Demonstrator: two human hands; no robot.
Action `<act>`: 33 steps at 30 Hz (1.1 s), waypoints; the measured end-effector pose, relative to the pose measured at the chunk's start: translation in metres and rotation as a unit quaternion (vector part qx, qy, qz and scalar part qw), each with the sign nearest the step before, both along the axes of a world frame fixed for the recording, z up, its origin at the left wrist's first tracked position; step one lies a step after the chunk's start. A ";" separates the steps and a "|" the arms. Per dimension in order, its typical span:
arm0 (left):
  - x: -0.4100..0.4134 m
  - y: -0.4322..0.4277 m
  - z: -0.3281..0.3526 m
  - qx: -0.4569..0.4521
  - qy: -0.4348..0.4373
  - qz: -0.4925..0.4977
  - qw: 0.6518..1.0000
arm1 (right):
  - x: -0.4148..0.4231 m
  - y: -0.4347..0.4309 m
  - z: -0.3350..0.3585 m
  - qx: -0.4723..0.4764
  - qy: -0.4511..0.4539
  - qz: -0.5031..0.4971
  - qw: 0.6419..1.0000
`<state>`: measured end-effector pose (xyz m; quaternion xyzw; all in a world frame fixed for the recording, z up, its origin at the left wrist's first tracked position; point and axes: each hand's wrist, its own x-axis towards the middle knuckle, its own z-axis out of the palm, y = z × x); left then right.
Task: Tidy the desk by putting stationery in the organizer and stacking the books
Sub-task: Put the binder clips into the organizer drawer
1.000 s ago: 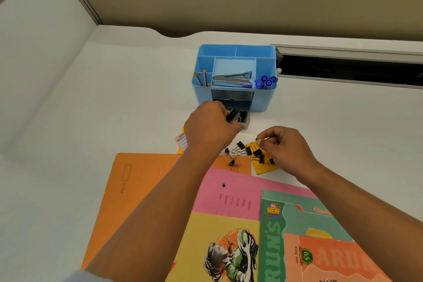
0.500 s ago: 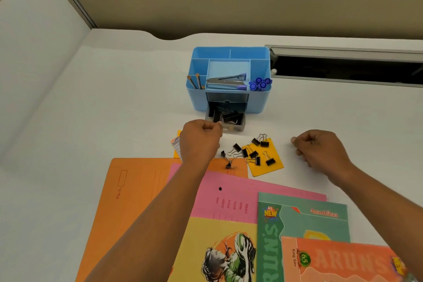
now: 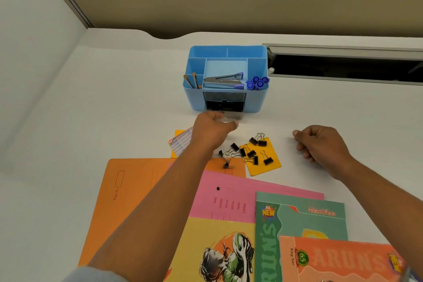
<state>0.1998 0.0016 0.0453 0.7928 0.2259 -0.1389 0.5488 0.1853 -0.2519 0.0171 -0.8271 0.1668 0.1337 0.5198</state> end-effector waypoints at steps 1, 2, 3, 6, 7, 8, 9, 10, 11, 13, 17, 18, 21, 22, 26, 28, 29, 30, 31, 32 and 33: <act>0.003 -0.001 0.001 -0.004 0.002 -0.008 1.000 | 0.000 0.000 0.000 0.000 -0.001 -0.001 1.000; 0.005 -0.003 0.001 -0.010 0.008 -0.014 1.000 | 0.000 0.000 -0.001 -0.002 -0.002 -0.001 1.000; 0.006 -0.004 0.001 -0.019 0.015 -0.018 1.000 | 0.000 0.000 -0.001 -0.006 -0.004 0.000 1.000; 0.007 -0.007 0.001 -0.071 0.032 -0.011 0.997 | 0.000 0.001 -0.001 -0.004 -0.007 -0.004 1.000; 0.006 -0.008 0.002 -0.089 0.035 -0.004 0.995 | -0.001 0.002 -0.001 -0.001 -0.009 -0.006 1.000; 0.004 -0.009 0.003 -0.103 0.035 0.008 0.994 | -0.001 0.002 -0.001 0.001 -0.010 -0.007 1.000; 0.004 -0.011 0.003 -0.116 0.034 0.026 0.992 | -0.001 0.002 -0.001 0.003 -0.011 -0.009 1.000; 0.004 -0.012 0.003 -0.135 0.032 0.050 0.989 | -0.001 0.002 -0.001 0.004 -0.012 -0.010 1.000; 0.005 -0.014 0.004 -0.168 0.032 0.081 0.982 | -0.001 0.002 -0.001 0.004 -0.012 -0.011 1.000; 0.009 -0.016 0.006 -0.266 0.038 0.148 0.952 | -0.001 0.002 -0.001 0.005 -0.013 -0.012 1.000; 0.020 -0.020 0.011 -0.404 0.044 0.241 0.881 | -0.001 0.002 -0.001 0.000 -0.014 -0.011 1.000; 0.022 -0.021 0.012 -0.419 0.046 0.252 0.871 | -0.001 0.002 -0.001 -0.002 -0.015 -0.011 1.000; 0.023 -0.022 0.014 -0.422 0.055 0.284 0.859 | -0.002 0.002 -0.001 -0.003 -0.019 -0.012 1.000; 0.024 -0.021 0.014 -0.418 0.059 0.293 0.858 | -0.002 0.002 -0.001 -0.003 -0.019 -0.012 1.000; 0.025 -0.022 0.014 -0.395 0.073 0.293 0.867 | -0.002 0.003 -0.002 -0.011 -0.019 -0.014 1.000; 0.026 -0.023 0.014 -0.399 0.084 0.296 0.864 | -0.002 0.003 -0.002 -0.014 -0.020 -0.014 1.000; 0.026 -0.024 0.013 -0.409 0.084 0.298 0.858 | -0.002 0.003 -0.002 -0.016 -0.021 -0.014 1.000; 0.025 -0.024 0.013 -0.418 0.084 0.299 0.854 | -0.002 0.003 -0.002 -0.017 -0.021 -0.014 1.000; 0.025 -0.024 0.012 -0.425 0.085 0.296 0.851 | -0.002 0.003 -0.002 -0.017 -0.022 -0.015 0.999; 0.024 -0.024 0.011 -0.430 0.086 0.292 0.850 | -0.002 0.003 -0.002 -0.017 -0.023 -0.016 0.999; 0.024 -0.025 0.010 -0.435 0.086 0.285 0.850 | -0.003 0.004 -0.002 -0.018 -0.024 -0.018 0.999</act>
